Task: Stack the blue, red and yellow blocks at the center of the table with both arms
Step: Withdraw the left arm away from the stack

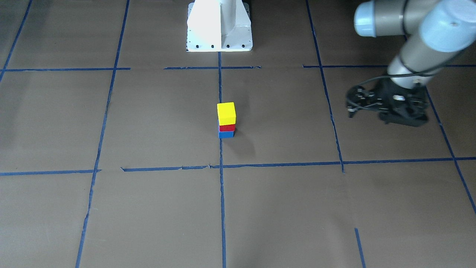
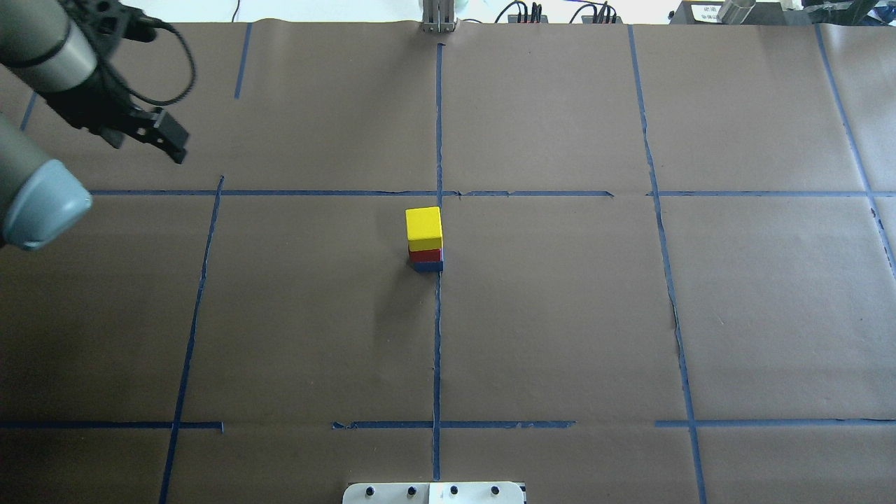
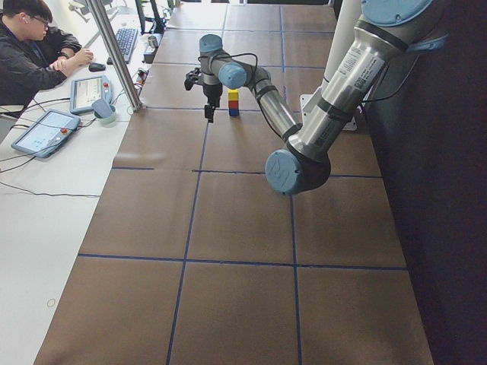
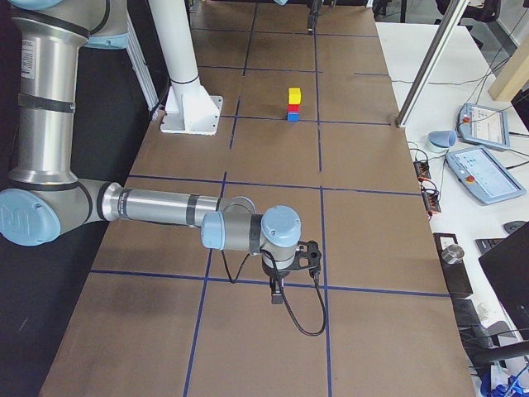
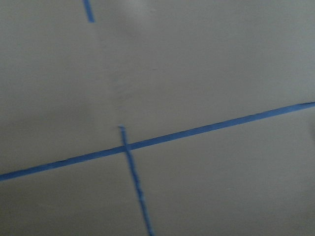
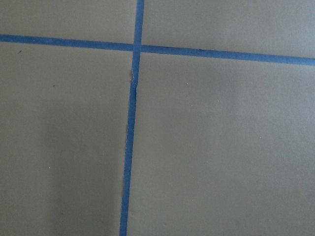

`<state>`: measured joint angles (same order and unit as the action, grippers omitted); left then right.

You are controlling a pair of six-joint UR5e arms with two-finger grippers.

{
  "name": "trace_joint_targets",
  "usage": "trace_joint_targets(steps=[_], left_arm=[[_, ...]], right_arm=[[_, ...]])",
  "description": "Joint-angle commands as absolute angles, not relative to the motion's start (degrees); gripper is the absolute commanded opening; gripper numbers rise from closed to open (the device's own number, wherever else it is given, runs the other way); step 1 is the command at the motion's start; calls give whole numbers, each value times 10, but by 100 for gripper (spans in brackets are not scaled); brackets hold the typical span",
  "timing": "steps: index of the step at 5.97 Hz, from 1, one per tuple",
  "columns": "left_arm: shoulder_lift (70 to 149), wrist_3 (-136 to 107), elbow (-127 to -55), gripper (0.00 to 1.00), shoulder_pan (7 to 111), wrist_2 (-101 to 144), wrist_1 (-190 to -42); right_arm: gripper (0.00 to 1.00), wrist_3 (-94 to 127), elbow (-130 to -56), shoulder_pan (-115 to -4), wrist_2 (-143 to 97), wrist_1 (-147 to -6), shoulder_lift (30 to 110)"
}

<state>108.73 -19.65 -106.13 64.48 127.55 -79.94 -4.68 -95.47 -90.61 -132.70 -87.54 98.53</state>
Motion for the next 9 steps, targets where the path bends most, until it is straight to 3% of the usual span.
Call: trace_joint_targets(steps=[1, 4, 9], left_arm=[[965, -5, -1049, 100, 768, 1308, -802], [816, 45, -1020, 100, 853, 1325, -904], [815, 40, -997, 100, 851, 1326, -914]], right_arm=[[100, -47, -954, -906, -1327, -875, 985], [100, -47, -954, -906, -1326, -875, 985], [100, -47, -952, -906, -1327, -875, 985]])
